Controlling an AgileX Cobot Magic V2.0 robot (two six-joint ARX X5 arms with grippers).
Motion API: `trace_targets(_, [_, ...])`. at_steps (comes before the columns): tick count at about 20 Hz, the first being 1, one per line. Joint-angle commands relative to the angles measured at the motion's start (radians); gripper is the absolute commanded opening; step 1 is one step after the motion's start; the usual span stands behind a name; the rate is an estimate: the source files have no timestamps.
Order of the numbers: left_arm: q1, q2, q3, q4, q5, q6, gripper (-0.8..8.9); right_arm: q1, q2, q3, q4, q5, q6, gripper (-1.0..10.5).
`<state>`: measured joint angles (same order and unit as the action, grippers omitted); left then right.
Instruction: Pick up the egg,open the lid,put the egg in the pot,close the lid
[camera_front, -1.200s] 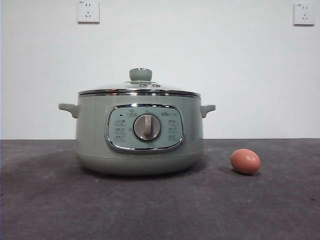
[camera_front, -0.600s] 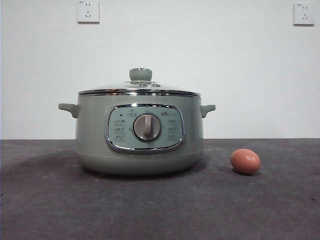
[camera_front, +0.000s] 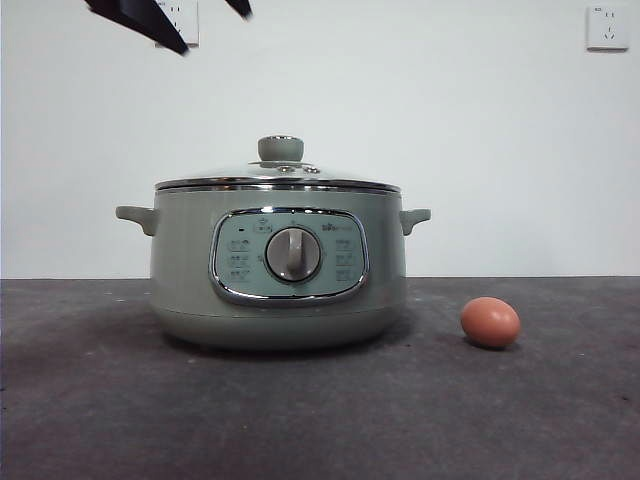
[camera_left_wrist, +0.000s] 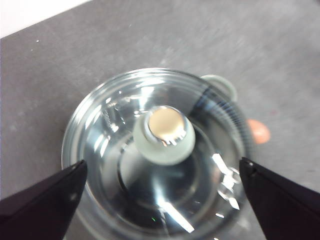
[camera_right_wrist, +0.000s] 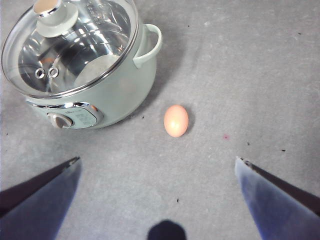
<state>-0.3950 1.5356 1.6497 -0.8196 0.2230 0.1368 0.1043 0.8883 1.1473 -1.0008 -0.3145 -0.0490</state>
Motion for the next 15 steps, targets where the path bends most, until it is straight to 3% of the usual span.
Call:
trace_targets(1, [-0.025, 0.072, 0.03, 0.037, -0.014, 0.037, 6.56, 0.001, 0.0, 0.002, 0.004, -0.001, -0.004, 5.4])
trace_targets(15, [-0.063, 0.266, 0.03, 0.156, -0.019, 0.04, 6.56, 0.001, 0.012, 0.002, 0.005, 0.0, -0.004, 5.4])
